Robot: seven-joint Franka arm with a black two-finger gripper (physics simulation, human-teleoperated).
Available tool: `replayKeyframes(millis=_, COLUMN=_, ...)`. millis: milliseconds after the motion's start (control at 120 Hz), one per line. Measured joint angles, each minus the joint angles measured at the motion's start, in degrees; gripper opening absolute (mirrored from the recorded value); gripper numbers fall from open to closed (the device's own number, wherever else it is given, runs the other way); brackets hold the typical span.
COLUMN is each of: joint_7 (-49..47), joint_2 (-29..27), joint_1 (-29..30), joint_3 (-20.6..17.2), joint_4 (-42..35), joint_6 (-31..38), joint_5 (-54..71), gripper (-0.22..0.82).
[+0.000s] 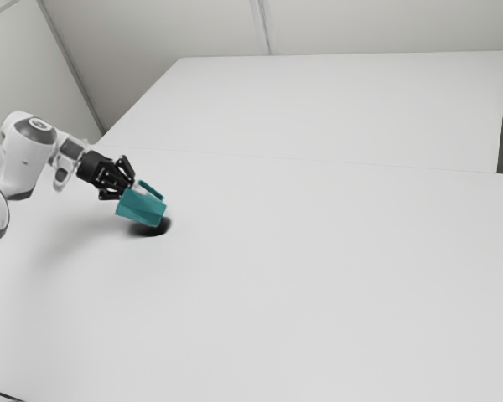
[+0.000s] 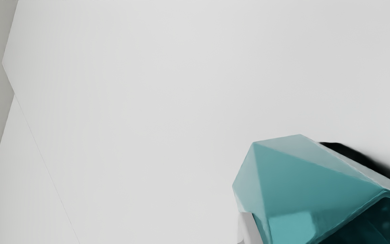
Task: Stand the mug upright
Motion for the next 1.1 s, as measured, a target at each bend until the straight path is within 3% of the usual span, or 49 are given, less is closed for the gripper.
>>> replayKeyframes(millis=200, joint_7=0.0, joint_2=-2.2, joint_1=-2.0, joint_3=0.0, joint_4=-1.0, joint_6=1.1, joint_5=1.4, gripper=-0.17)
replayKeyframes(millis=425, joint_7=0.0, joint_2=-17.0, joint_1=-11.7, joint_3=0.0, joint_4=-11.0, joint_6=5.5, joint_5=14.3, gripper=-0.18)
replayKeyframes(millis=642, joint_7=0.0, joint_2=-25.8, joint_1=-21.1, joint_3=-0.4, joint_4=-22.5, joint_6=15.2, joint_5=28.9, gripper=-0.18)
replayKeyframes(millis=817, joint_7=0.0, joint_2=-29.4, joint_1=-25.9, joint_3=-1.1, joint_4=-29.0, joint_6=24.1, joint_5=40.8, gripper=-0.18)
replayKeyframes(millis=1100, joint_7=0.0, joint_2=-35.7, joint_1=-28.7, joint_3=-3.5, joint_4=-39.2, joint_6=33.6, joint_5=48.3, gripper=-0.18)
